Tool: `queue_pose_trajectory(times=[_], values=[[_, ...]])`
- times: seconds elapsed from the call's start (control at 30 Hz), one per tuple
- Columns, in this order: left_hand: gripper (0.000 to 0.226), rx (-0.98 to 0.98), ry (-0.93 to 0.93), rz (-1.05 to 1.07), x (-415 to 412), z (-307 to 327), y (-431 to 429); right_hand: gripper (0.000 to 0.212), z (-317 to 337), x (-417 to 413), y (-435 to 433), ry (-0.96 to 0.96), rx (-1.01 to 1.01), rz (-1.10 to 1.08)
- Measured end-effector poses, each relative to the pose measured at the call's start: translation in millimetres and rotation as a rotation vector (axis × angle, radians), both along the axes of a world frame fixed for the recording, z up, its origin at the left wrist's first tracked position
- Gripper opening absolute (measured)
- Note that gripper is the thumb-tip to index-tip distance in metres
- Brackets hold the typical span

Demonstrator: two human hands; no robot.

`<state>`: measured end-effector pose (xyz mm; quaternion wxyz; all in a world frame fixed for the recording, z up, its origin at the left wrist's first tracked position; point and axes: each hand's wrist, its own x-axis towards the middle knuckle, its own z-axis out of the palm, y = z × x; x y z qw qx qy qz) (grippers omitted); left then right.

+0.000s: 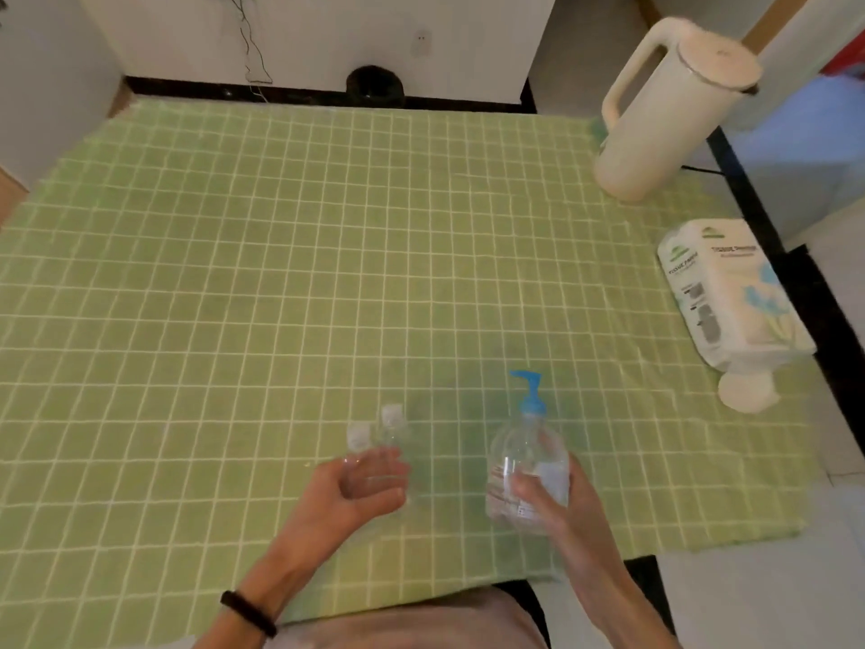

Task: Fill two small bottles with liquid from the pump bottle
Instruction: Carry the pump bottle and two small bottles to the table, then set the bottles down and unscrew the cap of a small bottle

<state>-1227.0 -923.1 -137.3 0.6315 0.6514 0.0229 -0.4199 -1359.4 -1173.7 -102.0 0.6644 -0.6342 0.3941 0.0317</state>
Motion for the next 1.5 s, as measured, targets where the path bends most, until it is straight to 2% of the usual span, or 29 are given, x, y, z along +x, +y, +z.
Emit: queue_pose_trajectory(times=[0.2, 0.37, 0.57, 0.73, 0.9, 1.1, 1.5], values=[[0.057, 0.034, -0.112, -0.014, 10, -29, -117, 0.074, -29, 21, -113, -0.037, -0.119, 0.024], [0.050, 0.104, -0.326, -0.045, 31, -42, -173, 0.092, -57, 35, -172, -0.103, -0.257, 0.086], [0.054, 0.089, -0.589, -0.050, 56, -65, -208, 0.083, -91, 57, -200, -0.231, -0.345, 0.092], [0.055, 0.055, -0.705, -0.054, 61, -80, -213, 0.092, -115, 63, -199, -0.349, -0.444, 0.118], [0.055, 0.019, -0.818, -0.109, 61, -88, -211, 0.089, -134, 63, -198, -0.469, -0.513, 0.099], [0.049, 0.028, -0.870, -0.133, 59, -84, -211, 0.090, -137, 62, -201, -0.508, -0.576, 0.126], [0.051, 0.024, -0.780, -0.187, 58, -77, -208, 0.084, -125, 58, -191, -0.475, -0.617, 0.125]])
